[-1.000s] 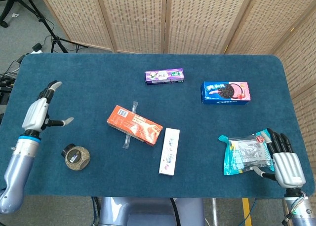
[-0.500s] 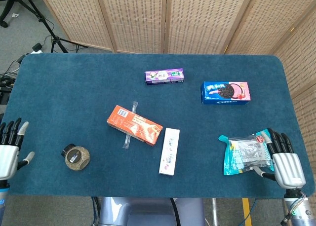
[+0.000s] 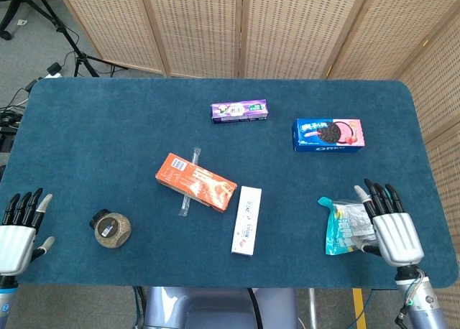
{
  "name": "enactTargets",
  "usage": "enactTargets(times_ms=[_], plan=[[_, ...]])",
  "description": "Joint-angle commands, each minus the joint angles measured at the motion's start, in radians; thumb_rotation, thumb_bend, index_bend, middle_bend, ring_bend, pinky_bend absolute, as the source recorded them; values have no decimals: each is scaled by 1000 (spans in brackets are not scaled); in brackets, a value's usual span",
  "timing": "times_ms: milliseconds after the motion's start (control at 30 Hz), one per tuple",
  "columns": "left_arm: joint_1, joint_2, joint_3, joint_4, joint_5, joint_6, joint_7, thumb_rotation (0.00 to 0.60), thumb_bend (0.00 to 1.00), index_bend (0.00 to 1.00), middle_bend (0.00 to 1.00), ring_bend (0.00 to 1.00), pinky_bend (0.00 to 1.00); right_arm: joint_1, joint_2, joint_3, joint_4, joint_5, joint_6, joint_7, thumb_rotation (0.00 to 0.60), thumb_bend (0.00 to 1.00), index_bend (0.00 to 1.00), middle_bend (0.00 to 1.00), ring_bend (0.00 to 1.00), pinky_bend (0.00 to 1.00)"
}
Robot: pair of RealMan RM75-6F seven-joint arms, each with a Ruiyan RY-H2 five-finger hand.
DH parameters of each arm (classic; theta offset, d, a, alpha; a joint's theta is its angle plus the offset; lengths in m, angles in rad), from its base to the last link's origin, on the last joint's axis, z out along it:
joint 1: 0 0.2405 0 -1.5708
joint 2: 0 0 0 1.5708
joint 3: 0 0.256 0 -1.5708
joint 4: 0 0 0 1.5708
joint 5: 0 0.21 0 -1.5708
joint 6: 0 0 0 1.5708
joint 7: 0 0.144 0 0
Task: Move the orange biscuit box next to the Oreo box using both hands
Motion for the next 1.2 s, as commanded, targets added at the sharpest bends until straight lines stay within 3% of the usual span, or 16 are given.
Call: enactTargets(times_ms=[33,300,467,767,1000,1200], plan=[[-3,-6,2,14,-4,-5,-17,600,163,42,0,0,0,92,22,52,-155,38,-109,-178,600,53,55,0,0,0],[-8,-14,5,40,-15,-13,-73,600,164,42,0,0,0,237,-47,132,-331,263,-256,-465,600,53,55,0,0,0],[-10,-18,10,48,-15,-13,-97,600,167,42,0,0,0,376,-138,187,-367,533,-292,-665,600,53,55,0,0,0],[-17,-32,25,73,-12,-22,-137,600,168,42,0,0,0,640,-310,238,-287,929,-209,-975,600,53,55,0,0,0],[-22,-39,35,89,-13,-34,-171,600,168,42,0,0,0,791,-400,286,-234,1182,-125,-1056,600,53,55,0,0,0],[-30,-44,42,106,-20,-59,-211,600,169,42,0,0,0,922,-428,392,-211,1492,-2,-1134,600,53,55,0,0,0]])
